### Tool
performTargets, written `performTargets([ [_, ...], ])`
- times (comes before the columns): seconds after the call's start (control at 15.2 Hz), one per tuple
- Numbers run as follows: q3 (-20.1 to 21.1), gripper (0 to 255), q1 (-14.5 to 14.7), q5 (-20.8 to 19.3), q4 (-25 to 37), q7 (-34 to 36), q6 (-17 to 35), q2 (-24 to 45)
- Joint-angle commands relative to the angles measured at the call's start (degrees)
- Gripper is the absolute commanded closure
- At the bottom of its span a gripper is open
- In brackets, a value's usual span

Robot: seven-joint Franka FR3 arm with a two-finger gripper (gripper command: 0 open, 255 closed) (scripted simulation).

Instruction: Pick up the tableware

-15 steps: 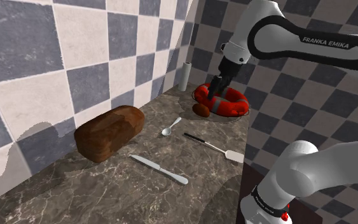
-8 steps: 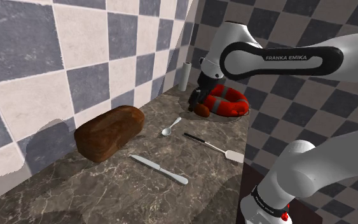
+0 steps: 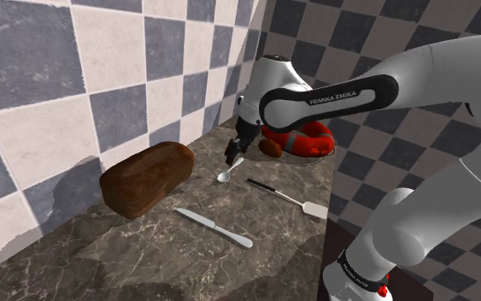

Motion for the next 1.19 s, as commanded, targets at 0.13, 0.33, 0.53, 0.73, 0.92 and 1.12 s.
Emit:
performTargets([
  [0.13,2.1,0,0.2,-2.7,3.0,1.9,5.8,8.7],
  [0.33,2.4,0,0.3,-3.7,2.8,2.6,8.3,11.1],
  [0.53,2.5,0,0.3,-4.3,1.7,3.1,10.7,12.5],
  [0.73,2.6,0,0.2,-4.9,0.9,3.6,12.7,13.8],
  [0.92,2.6,255,0.2,-5.0,1.0,3.7,12.7,13.9],
  [1.12,2.6,255,0.2,-5.0,1.0,3.7,12.7,13.8],
])
